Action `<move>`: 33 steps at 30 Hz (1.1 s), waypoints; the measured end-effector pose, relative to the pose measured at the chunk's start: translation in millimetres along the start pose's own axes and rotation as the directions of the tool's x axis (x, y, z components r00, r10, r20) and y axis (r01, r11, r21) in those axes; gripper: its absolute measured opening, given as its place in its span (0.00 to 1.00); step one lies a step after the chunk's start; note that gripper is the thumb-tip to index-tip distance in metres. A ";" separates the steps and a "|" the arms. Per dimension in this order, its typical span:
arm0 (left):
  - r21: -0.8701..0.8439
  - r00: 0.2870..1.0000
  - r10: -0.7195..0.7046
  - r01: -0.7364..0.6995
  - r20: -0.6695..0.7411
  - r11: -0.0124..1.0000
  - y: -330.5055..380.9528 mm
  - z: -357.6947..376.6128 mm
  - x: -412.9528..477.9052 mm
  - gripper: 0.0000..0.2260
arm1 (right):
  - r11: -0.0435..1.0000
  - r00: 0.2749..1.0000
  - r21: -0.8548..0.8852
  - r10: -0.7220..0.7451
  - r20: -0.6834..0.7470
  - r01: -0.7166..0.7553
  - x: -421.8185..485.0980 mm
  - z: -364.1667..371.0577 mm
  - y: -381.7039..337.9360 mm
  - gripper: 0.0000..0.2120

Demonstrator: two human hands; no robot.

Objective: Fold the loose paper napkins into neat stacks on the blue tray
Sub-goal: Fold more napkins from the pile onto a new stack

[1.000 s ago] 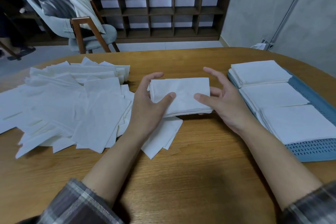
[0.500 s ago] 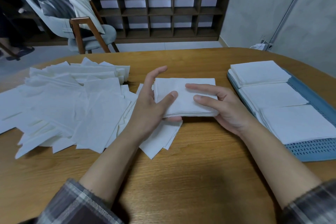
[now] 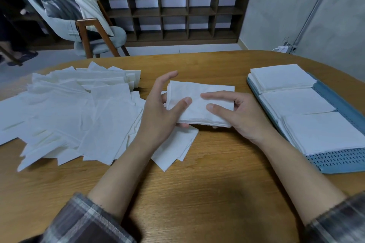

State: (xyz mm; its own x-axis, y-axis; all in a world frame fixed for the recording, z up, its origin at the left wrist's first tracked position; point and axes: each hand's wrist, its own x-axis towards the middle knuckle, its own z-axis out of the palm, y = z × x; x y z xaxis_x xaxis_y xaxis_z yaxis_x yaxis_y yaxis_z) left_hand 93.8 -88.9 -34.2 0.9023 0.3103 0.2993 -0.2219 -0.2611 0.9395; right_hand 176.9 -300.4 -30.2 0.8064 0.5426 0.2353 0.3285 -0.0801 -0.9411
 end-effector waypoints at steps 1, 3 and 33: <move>-0.003 1.000 0.004 -0.004 -0.001 1.000 1.0 0.6 -0.7 0.27 | 1.000 1.000 0.010 0.003 0.008 -0.003 -0.1 0.0 0.0 0.12; -0.030 1.000 0.008 -0.008 0.002 1.000 3.1 0.7 -1.1 0.26 | 1.000 1.000 0.004 -0.018 0.013 0.018 -1.2 -1.0 -0.8 0.12; 0.608 0.873 -0.028 -0.315 0.486 0.729 0.0 -31.5 -20.5 0.17 | 1.000 0.962 -0.017 0.014 -0.273 -0.019 -2.1 10.2 3.3 0.16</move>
State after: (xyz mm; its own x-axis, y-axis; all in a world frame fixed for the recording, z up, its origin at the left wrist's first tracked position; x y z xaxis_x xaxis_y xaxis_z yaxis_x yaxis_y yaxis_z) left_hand 63.7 -66.4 -35.1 0.9740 -0.1659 0.1540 -0.2211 -0.8435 0.4896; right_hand 171.3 -293.3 -36.3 0.9145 0.2924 0.2798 0.3213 -0.1043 -0.9412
